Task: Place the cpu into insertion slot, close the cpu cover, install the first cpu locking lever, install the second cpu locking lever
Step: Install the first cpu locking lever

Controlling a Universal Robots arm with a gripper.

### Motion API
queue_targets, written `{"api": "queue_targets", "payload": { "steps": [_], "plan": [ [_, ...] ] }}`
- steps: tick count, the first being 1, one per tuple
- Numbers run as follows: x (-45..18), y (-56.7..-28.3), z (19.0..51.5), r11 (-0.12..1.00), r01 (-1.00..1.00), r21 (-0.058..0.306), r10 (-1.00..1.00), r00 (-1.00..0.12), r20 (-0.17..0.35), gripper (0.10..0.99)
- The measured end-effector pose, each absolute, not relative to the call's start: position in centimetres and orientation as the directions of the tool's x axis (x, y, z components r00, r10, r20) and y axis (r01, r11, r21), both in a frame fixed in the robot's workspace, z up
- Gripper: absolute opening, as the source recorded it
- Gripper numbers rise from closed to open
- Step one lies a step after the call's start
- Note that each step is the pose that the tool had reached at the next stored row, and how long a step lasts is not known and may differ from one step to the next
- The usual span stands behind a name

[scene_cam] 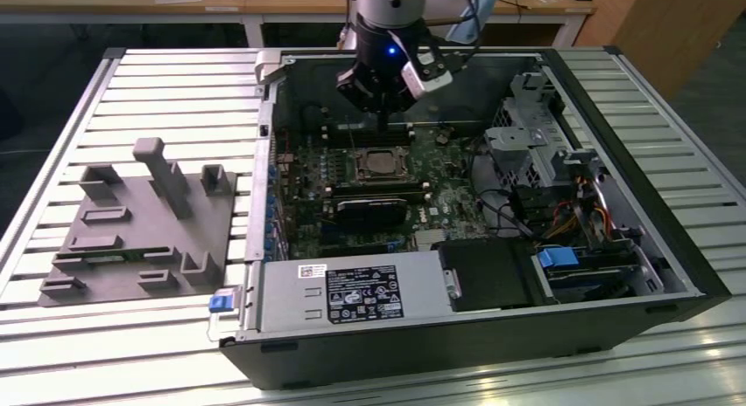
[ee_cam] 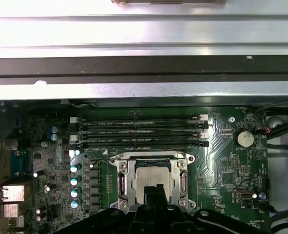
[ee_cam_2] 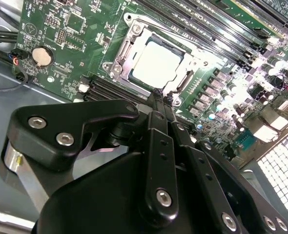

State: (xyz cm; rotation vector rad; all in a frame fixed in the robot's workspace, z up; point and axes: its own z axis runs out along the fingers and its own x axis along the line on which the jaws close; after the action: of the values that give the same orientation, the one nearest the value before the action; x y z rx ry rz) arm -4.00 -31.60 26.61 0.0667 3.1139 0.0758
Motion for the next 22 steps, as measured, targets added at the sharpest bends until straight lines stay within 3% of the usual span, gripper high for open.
{"api": "queue_targets", "payload": {
  "steps": [22],
  "plan": [
    [-4.8, -31.6, 26.61, 0.999, 0.024, 0.049, 0.025, -0.999, -0.027, 0.106]
  ]
}}
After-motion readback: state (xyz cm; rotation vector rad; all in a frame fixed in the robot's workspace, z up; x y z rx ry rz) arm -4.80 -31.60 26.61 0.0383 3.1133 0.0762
